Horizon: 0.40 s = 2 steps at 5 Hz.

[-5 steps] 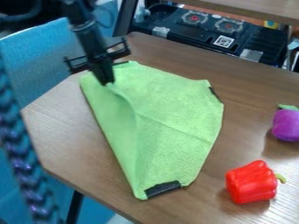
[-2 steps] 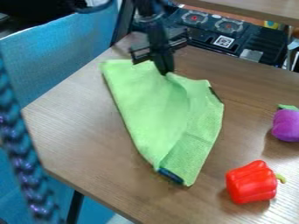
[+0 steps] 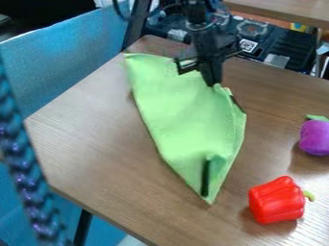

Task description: Fold the cloth from bottom left to top right

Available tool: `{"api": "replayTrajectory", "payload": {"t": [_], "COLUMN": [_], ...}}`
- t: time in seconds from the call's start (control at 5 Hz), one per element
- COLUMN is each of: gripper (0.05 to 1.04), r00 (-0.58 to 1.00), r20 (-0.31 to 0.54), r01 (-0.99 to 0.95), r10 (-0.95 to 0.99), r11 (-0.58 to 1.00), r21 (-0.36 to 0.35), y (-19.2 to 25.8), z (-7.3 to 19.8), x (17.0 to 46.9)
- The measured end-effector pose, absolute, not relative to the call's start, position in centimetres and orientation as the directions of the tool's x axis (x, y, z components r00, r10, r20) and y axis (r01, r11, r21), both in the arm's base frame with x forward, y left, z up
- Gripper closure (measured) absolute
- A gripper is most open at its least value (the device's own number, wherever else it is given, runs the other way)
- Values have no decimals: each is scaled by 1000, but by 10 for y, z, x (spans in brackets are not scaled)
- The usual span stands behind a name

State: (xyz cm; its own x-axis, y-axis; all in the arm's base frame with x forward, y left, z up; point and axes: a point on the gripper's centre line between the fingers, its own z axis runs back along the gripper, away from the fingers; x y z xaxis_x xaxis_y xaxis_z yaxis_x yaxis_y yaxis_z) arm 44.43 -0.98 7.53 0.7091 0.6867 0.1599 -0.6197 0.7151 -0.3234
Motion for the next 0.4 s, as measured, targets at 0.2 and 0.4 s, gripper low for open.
{"api": "replayTrajectory", "payload": {"t": [0.2,0.4], "gripper": [1001,846], "r00": [706,707], "r20": [149,153], "r01": [-630,-635], "r10": [693,690], "r11": [710,715], "r21": [-316,-293], "y": [-18,-24], "z": [64,54], "x": [451,455]}}
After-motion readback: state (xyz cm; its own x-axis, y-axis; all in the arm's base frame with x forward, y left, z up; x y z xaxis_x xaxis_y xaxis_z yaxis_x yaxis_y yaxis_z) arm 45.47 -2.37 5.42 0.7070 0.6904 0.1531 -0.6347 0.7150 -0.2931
